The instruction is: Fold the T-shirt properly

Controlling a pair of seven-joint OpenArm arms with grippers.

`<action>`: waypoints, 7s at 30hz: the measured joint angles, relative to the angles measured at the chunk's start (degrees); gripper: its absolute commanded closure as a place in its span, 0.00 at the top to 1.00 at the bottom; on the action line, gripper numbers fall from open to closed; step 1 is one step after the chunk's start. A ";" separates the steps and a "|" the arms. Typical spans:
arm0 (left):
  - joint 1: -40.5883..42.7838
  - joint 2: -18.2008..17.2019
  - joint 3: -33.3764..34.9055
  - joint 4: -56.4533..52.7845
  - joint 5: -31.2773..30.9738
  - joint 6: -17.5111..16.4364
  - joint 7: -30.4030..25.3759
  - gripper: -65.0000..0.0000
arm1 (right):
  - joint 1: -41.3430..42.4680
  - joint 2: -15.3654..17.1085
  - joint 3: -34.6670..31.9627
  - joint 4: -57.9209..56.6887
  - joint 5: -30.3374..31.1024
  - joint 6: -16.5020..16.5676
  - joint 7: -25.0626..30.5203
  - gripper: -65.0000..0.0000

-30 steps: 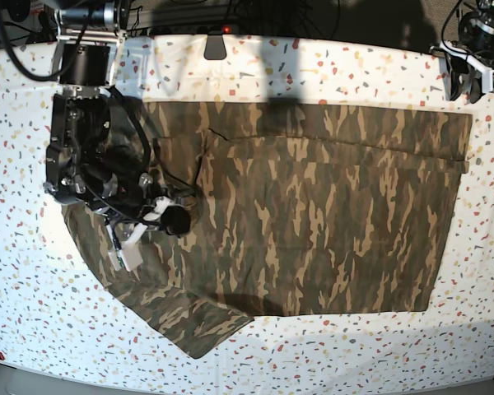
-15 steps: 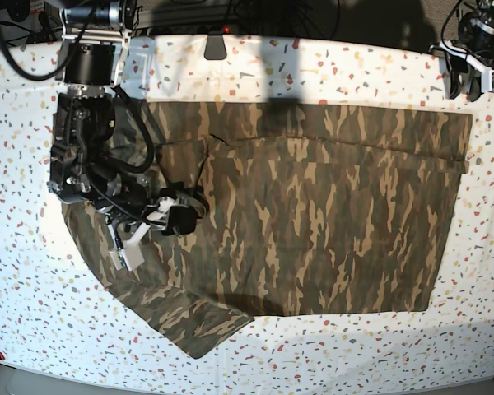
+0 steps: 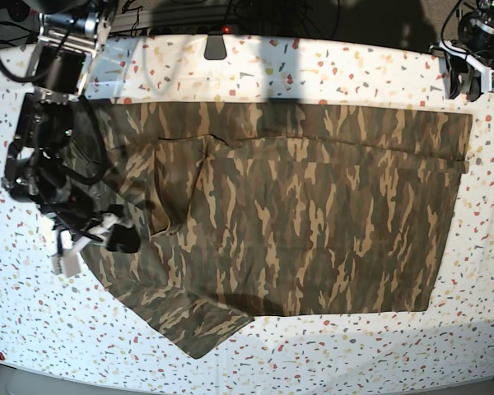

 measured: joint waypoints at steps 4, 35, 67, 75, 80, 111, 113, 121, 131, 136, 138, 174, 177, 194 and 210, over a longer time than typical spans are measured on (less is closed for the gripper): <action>0.02 0.02 0.00 0.00 -0.02 -0.02 -2.67 0.41 | 0.00 3.28 0.22 0.00 0.00 0.00 -2.14 0.32; -66.97 -9.57 18.73 -47.80 -10.47 -2.34 20.22 0.41 | 13.90 6.88 -17.22 -16.41 -13.00 -2.95 1.20 0.32; -82.12 -13.57 23.52 -80.74 -2.73 -14.21 10.62 0.41 | 20.50 6.03 -17.27 -27.39 -13.00 -2.75 0.09 0.32; -78.51 -21.20 23.52 -80.72 -3.67 -12.92 11.87 0.40 | 20.50 7.04 -17.22 -26.49 -10.67 1.33 -2.95 0.32; -75.23 -22.34 23.52 -79.62 -7.80 -12.92 11.37 0.40 | 20.50 6.75 -17.27 -26.27 -9.46 1.36 -2.34 0.31; -51.56 -11.76 23.56 -37.18 -19.93 -12.68 16.63 0.22 | 13.51 -0.94 -17.16 -20.20 -27.85 1.51 17.33 0.31; -47.10 -12.26 23.54 -29.40 -19.65 -12.66 18.45 0.22 | 9.46 -0.94 -17.16 -13.35 -27.63 1.55 16.63 0.31; -27.74 -12.22 14.14 -4.24 -19.65 -9.88 19.43 0.22 | -8.15 -1.25 -10.14 16.74 -18.43 1.92 7.80 0.31; -13.64 -12.35 4.68 3.13 -6.45 -12.94 16.57 0.32 | -26.97 -1.09 -0.76 32.46 -16.90 1.68 7.98 0.31; -10.16 -12.26 4.74 3.15 2.27 -12.87 16.11 0.39 | -32.96 -0.87 -0.76 37.77 -17.88 1.75 8.15 0.31; -8.61 -12.28 4.74 3.17 5.92 -12.90 16.15 0.39 | -35.30 -0.94 -0.72 39.06 -18.73 1.64 8.22 0.31; -7.63 -22.88 22.12 3.87 44.54 -6.71 -1.29 0.05 | -45.83 3.54 -0.81 39.74 -39.67 1.79 18.34 0.31; -7.52 -22.86 22.14 3.80 44.68 -7.02 -1.29 0.00 | -45.86 3.54 -0.81 39.74 -39.67 1.79 18.32 0.31; -7.87 -22.88 22.12 3.58 44.70 -3.63 -2.38 0.35 | -45.86 3.54 -0.81 39.74 -39.67 1.79 18.32 0.31; -10.16 -22.73 22.16 -0.81 41.81 -3.45 -4.11 0.00 | -46.58 5.33 -0.81 39.74 -33.11 1.95 18.38 0.35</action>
